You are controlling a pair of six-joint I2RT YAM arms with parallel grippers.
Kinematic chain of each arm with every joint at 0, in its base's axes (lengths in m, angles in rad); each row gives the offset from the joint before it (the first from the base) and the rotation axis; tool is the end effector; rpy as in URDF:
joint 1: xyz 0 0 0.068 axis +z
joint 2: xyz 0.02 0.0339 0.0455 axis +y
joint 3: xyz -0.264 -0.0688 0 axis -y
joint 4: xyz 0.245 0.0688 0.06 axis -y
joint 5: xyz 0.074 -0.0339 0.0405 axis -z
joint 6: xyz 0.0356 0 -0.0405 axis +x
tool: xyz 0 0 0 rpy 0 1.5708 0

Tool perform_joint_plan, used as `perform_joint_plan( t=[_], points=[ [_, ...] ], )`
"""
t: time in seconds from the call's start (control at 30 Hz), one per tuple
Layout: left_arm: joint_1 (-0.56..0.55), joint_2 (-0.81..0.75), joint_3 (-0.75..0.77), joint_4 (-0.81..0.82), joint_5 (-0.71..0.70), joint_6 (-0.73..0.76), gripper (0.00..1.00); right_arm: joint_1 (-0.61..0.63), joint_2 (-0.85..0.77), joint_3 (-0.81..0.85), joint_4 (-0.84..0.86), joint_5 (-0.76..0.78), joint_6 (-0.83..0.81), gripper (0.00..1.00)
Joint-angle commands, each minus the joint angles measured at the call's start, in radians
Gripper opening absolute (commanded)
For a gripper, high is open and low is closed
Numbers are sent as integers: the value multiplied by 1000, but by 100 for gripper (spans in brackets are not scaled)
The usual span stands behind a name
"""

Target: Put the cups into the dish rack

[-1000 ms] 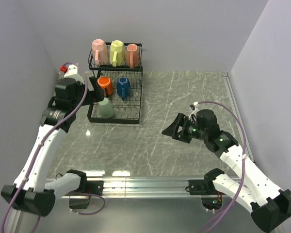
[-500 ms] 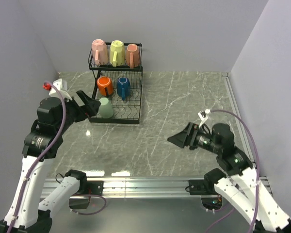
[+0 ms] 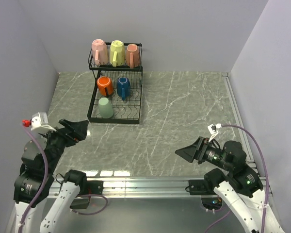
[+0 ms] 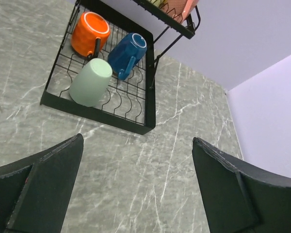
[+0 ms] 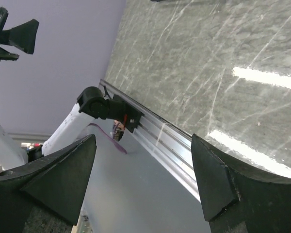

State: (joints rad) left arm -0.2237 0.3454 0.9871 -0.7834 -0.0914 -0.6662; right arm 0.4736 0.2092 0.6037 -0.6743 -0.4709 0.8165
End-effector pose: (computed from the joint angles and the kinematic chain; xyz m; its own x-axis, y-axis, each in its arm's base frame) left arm 0.0400 -0.0058 0.3821 -0.1903 -0.5878 -0.7863 0.0193 0.7985 -0.6017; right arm 0.0518 0.0447 0.2887 -0.7473 0.3468 -0.5668 -0.3650 0.4987 0.7862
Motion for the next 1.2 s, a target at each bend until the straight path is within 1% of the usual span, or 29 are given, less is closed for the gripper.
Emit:
perform_joint_plan(
  t=[0.0,0.1,0.13,0.23,0.3,0.33,0.37,0.4,0.47,0.53,0.63,0.8,0.9,0.93,1.0,1.03,1.17],
  points=[
    [-2,-23,-50,111,27,-12,99,3,-69,4,-74,38,-31,86],
    [-2,-42,-65,127,-75,-22,99,5,-132,-48,-68,38,4,86],
    [-2,-48,-68,125,-126,9,99,3,-145,-61,-71,43,9,86],
    [-2,-57,-99,135,-163,105,99,7,-165,-55,-102,57,3,86],
    [-2,-45,-111,116,-177,71,99,5,-166,-53,-126,60,-10,87],
    [-2,-48,-123,130,-163,62,99,3,-168,-55,-133,63,-14,86],
    [-2,-58,-139,147,-101,62,99,3,-171,-56,-142,67,-17,87],
    [-2,-65,-174,195,-72,69,99,3,-175,-58,-145,74,-20,87],
    [-2,-81,-209,237,-7,91,99,3,-185,-58,-148,81,-19,87],
    [-2,-80,-238,260,-36,51,99,5,-183,-45,-149,87,-19,87],
    [-2,-62,-242,263,-79,45,99,5,-150,-10,-157,92,-43,87],
    [-2,4,-234,292,-47,94,99,3,-91,36,-99,89,-17,88],
    [-2,44,-234,338,-10,117,99,2,-83,65,-53,83,-36,90],
    [-2,61,-235,360,-4,120,99,5,-90,71,-32,93,-36,94],
    [-2,73,-238,374,-21,122,99,3,-96,71,-21,112,-25,96],
    [-2,79,-240,383,-36,126,99,3,-99,68,-16,130,-11,100],
    [-2,90,-245,406,-64,151,99,3,-111,48,12,127,-13,100]
  ],
)
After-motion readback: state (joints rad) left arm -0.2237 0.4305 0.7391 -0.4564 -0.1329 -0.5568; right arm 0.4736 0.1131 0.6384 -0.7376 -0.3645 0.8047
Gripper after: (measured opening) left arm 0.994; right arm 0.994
